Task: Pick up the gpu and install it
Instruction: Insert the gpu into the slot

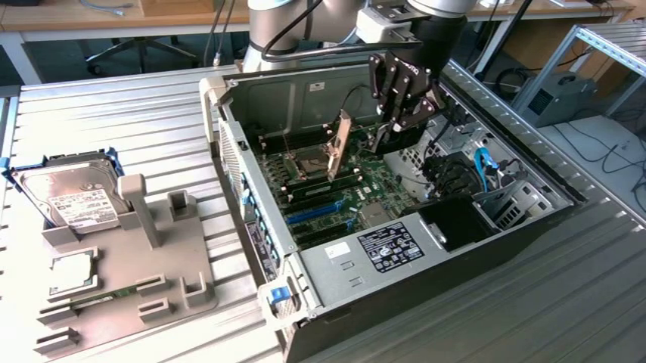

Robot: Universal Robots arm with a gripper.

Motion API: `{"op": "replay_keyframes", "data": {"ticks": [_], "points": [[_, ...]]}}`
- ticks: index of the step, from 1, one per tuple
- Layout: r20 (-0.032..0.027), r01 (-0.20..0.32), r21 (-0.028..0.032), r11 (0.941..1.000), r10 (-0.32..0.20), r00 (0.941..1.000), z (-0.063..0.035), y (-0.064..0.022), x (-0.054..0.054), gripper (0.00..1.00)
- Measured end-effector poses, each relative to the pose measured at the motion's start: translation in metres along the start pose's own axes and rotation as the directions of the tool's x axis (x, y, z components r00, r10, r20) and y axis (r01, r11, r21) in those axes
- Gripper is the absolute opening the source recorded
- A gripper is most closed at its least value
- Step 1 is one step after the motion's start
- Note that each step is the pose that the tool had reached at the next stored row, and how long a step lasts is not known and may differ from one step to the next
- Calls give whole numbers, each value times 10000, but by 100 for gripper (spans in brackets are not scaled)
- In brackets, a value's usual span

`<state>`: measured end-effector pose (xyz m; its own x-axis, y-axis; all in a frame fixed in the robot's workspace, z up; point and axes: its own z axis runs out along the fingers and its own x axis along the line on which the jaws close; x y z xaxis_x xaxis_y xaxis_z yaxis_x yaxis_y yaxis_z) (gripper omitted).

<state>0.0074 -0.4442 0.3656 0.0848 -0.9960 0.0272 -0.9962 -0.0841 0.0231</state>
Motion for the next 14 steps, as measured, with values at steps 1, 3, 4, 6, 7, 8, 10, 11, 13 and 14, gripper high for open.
{"op": "replay_keyframes", "data": {"ticks": [1,3,4,6,7,8,10,11,13,14], "points": [[0,-3,0,10000,3,10000,0,0,0,26],[6,-178,-4,9998,178,9998,1,2,0,26],[16,-257,-6,9997,257,9997,3,3,0,26],[36,-444,-10,9990,444,9990,6,4,-1,26],[44,-535,-13,9986,535,9986,8,5,-1,26],[59,-617,-15,9981,617,9981,11,5,-1,26],[101,-785,-19,9969,785,9969,16,7,-1,26],[133,-874,-22,9962,874,9961,18,7,-1,26],[347,-971,-27,9953,972,9947,20,6,-1,26],[453,-990,-29,9951,990,9940,21,7,-1,26]]}}
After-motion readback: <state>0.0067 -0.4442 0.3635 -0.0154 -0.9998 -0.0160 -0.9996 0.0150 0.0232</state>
